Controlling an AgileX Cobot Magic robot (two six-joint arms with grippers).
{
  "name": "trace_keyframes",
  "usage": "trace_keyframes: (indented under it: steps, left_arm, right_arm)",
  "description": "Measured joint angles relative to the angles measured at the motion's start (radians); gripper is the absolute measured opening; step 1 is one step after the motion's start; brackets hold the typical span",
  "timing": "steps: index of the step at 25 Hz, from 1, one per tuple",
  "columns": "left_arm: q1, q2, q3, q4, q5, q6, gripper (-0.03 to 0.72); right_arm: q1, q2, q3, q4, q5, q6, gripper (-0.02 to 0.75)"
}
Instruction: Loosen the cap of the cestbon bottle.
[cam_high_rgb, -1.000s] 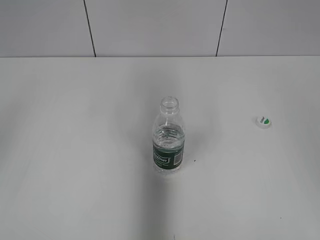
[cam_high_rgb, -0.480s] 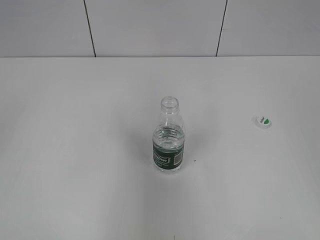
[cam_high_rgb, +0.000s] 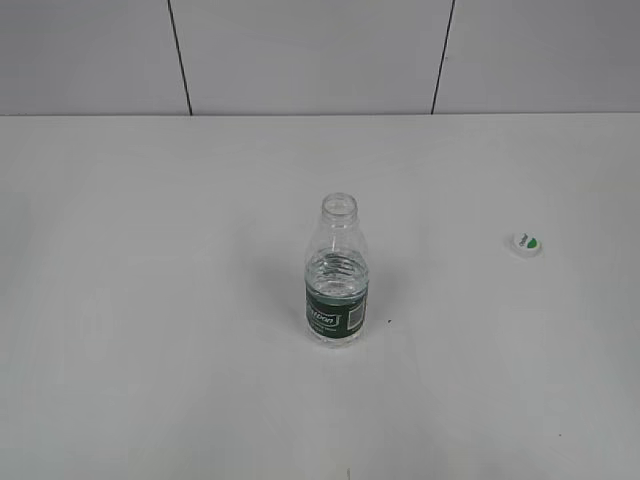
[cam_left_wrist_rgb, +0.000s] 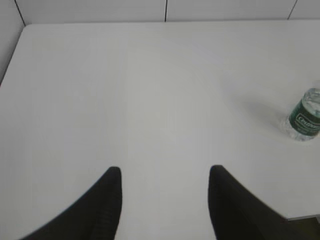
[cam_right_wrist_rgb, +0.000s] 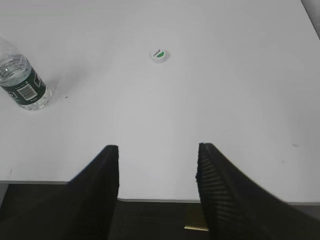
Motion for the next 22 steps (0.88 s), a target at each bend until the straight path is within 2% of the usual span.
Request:
trace_keyframes:
  steps: [7,12,17,22]
  left_arm:
    - [0.000,-0.063,0.014,0.001,0.001,0.030,0.351]
    - [0.000,-0.063,0.081,-0.012,0.000,0.076,0.351]
    - [0.000,-0.063,0.138,-0.033,-0.027,0.091,0.351]
    - [0.000,-0.063,0.157,-0.045,-0.098,0.106,0.351]
  right_arm:
    - [0.000,-0.075,0.081,0.001,0.002,-0.074,0.391]
    - [0.000,-0.075,0.096,0.000,0.001,-0.092,0.391]
    - [0.000,-0.075,0.134,-0.004,-0.096,-0.096,0.391]
    - [0.000,-0.075,0.149,-0.004,-0.118,-0.096,0.391]
